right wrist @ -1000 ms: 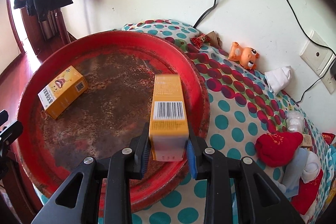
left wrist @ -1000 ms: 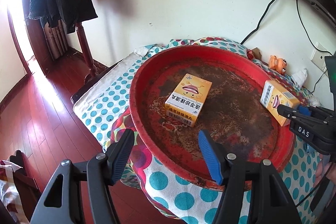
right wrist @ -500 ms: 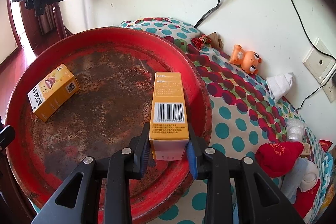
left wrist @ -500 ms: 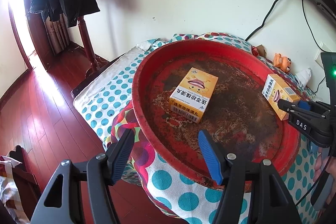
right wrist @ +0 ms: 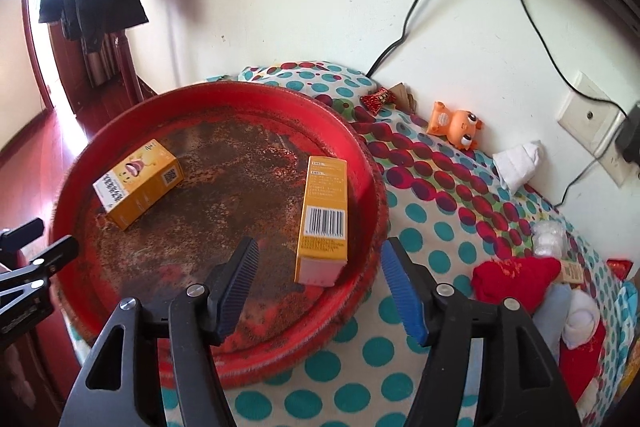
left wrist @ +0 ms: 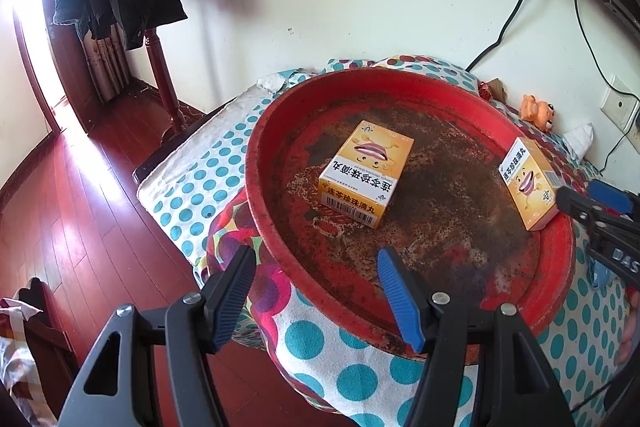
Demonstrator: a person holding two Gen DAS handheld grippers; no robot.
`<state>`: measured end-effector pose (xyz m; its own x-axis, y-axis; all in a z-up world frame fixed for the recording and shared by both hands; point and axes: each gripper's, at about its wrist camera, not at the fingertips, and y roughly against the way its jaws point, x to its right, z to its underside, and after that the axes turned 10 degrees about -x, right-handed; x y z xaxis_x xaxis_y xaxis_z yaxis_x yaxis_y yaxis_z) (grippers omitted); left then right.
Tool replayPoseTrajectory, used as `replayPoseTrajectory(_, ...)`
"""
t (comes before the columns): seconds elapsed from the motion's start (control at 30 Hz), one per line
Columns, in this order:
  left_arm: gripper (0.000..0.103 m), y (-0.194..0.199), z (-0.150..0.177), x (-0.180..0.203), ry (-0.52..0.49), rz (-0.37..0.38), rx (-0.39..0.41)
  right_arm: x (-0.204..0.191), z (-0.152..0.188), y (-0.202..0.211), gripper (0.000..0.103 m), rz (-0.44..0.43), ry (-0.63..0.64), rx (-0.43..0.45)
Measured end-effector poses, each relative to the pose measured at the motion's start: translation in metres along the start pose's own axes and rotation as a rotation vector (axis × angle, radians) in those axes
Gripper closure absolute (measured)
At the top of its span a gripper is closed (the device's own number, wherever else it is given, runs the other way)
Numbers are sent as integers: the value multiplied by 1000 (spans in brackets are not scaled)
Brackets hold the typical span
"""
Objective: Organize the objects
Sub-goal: 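Lower the held yellow box into the red tray and open the right gripper, then move both grippers back over the socks on the bed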
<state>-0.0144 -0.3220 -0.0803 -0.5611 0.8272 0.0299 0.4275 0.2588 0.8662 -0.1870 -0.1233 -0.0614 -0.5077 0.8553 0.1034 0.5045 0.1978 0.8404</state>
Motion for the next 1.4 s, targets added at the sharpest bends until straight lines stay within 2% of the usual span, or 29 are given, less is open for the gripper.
replayPoseTrajectory(0.27, 38, -2, 3, 9, -30, -11, -2, 28, 40, 33, 34, 25, -55, 22)
replayPoseTrajectory(0.47, 38, -3, 6, 16, -65, -43, 0, 66, 77, 53, 32, 62, -124, 25)
replayPoseTrajectory(0.57, 38, 1, 6, 16, -63, -31, 12, 92, 98, 65, 31, 79, -179, 27)
replayPoseTrajectory(0.7, 38, 6, 5, 17, -66, -41, 37, 136, 133, 79, 31, 145, -256, 19)
replayPoseTrajectory(0.97, 38, 13, 8, 27, -99, -47, 62, 218, 199, 75, 32, 238, -403, -60)
replayPoseTrajectory(1.1, 38, 26, 11, 38, -139, -38, 109, 241, 209, 63, 33, 253, -424, -77)
replayPoseTrajectory(1.27, 38, 33, 23, 63, -227, -14, 113, 257, 211, 47, 41, 261, -437, -89)
replayPoseTrajectory(1.4, 38, 41, 37, 94, -342, 19, 119, 266, 210, 37, 49, 248, -453, -86)
